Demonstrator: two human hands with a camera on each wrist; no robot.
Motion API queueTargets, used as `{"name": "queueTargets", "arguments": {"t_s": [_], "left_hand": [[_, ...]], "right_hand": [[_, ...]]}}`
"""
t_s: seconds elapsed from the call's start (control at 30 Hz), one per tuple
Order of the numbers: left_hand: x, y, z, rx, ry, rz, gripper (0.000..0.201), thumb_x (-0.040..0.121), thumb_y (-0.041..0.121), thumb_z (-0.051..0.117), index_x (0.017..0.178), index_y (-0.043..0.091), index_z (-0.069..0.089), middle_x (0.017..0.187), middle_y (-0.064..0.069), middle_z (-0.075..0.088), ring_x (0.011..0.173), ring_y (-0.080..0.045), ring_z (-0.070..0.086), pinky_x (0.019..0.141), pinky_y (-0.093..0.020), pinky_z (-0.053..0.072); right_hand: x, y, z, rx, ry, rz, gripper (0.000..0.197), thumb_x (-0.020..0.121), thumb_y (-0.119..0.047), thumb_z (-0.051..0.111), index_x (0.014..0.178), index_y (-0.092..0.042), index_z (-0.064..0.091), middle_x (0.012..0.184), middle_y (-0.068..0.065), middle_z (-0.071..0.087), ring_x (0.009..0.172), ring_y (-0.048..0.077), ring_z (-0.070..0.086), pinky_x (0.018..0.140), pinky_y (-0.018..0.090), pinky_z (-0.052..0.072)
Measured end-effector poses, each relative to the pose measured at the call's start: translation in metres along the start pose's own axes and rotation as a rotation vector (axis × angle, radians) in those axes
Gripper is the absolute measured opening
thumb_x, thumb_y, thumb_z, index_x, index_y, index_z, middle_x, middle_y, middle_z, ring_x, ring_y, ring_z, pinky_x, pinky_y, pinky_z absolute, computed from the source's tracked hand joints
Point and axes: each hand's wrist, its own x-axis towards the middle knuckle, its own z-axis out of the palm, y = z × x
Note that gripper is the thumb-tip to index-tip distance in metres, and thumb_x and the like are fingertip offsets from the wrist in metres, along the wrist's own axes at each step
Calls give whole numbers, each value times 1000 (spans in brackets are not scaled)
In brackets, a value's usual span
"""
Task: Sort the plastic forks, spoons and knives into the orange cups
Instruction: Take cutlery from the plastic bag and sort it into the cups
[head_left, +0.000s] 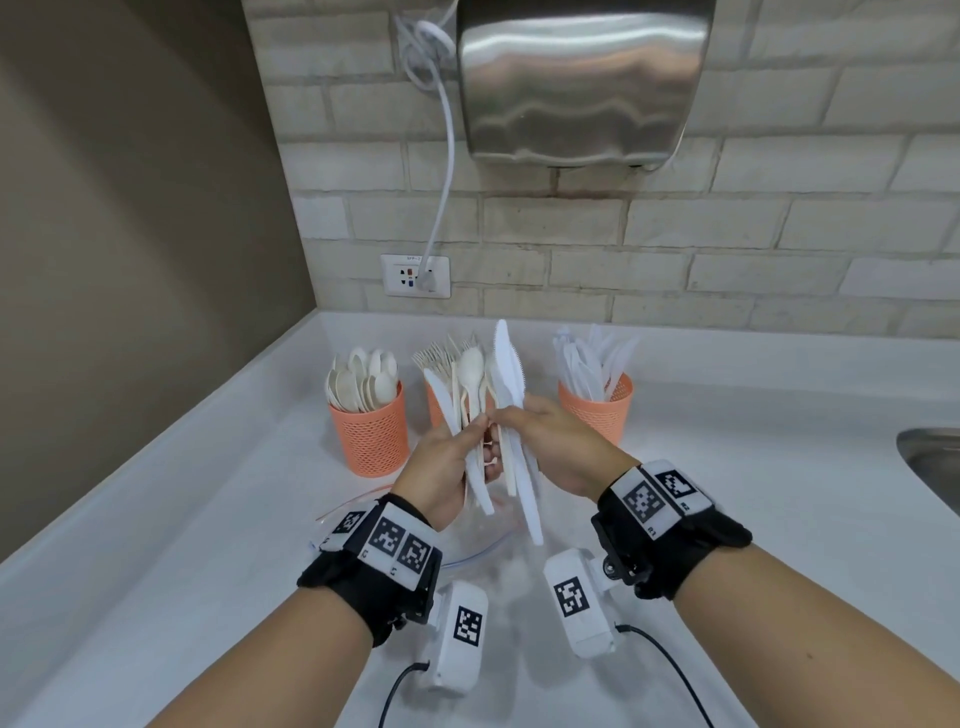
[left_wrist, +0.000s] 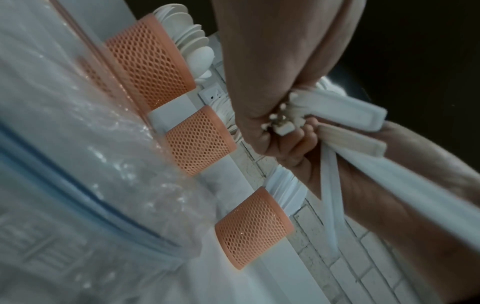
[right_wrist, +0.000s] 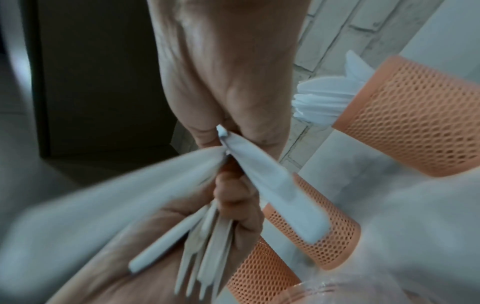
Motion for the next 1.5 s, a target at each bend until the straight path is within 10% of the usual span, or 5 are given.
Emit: {"name": "queueTargets", "arguments": {"t_s": [0.27, 0.47, 0.77, 1.0, 1.5], "left_hand": [[0, 10, 3, 113, -48, 70, 26, 93, 3, 43, 70, 8, 55, 61, -13, 47, 51, -21, 55, 63, -37, 43], [5, 8, 2, 44, 60, 93, 23, 94, 24, 52, 101, 5, 63, 74, -6, 53, 54, -16, 46, 46, -25, 44], [7, 10, 3, -7, 76, -57, 27, 86, 21, 64, 104, 2, 63, 56, -11, 44, 51, -27, 57, 57, -48, 53], [14, 7, 7, 72, 224, 71, 22, 88, 13, 55, 99, -4, 65, 92, -26, 66, 78, -28, 63, 70, -37, 52], [11, -4, 25, 373, 183, 229, 30, 99, 2, 28, 78, 8, 48, 70, -9, 47, 63, -14, 49, 45, -14, 44]], "right_hand": [[-1, 0, -10, 222, -102, -4, 18, 98, -14, 41, 105, -7, 57, 61, 3, 66, 43, 12, 56, 59, 31, 42], [-2, 3, -8, 53, -22, -33, 29, 98, -17, 43, 117, 2, 55, 68, 9, 59, 44, 13, 54, 42, 23, 45], [-5, 11, -6, -145, -27, -86, 24, 98, -19, 45, 115, -6, 54, 76, 0, 69, 57, 19, 62, 44, 28, 53], [-8, -7, -7, -450, 184, -170, 22, 97, -20, 45, 80, -20, 58, 56, -11, 55, 46, 3, 47, 41, 14, 36], [8, -14, 27, -852, 348, -322, 26, 85, -28, 61, 87, -3, 55, 82, 11, 58, 71, 22, 52, 59, 29, 40]]}}
